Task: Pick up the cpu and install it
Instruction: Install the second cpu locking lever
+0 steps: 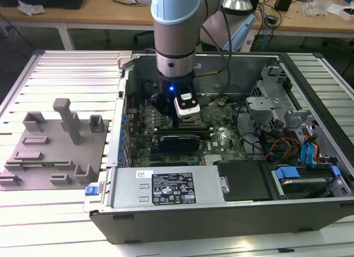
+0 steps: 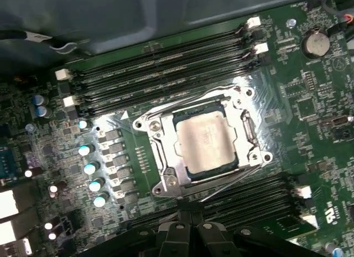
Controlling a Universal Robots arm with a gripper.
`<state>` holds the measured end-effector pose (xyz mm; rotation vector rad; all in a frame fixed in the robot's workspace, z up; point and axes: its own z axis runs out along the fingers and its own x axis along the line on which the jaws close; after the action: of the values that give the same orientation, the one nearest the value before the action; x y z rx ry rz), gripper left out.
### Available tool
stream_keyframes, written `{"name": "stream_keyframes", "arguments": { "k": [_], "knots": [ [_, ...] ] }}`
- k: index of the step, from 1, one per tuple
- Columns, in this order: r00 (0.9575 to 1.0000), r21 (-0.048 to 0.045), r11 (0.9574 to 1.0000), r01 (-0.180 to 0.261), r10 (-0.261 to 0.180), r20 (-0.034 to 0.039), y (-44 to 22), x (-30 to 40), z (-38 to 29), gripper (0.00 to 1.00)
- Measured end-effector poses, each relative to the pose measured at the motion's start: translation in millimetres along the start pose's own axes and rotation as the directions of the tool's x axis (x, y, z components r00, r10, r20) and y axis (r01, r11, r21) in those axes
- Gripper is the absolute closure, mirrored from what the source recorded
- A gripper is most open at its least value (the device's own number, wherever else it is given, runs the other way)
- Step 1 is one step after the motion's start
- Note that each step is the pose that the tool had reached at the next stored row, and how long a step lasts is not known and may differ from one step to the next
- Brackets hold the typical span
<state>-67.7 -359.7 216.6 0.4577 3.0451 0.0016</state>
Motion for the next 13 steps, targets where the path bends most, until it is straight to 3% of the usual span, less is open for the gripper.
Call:
{"name": "stream_keyframes", "arguments": {
  "k": [4, 9, 13],
  "knots": [
    [0.9999, -0.0039, 0.9999, -0.014, 0.014, -0.0014, -1.2, 3.7, 1.7, 0.89],
    [0.9996, -0.0231, 0.9994, -0.027, 0.027, -0.0076, -2.2, 7.0, 3.1, 0.89],
    [0.9990, -0.0548, 0.9976, -0.042, 0.041, -0.0185, -2.5, 8.2, 5.2, 0.89]
  ]
}}
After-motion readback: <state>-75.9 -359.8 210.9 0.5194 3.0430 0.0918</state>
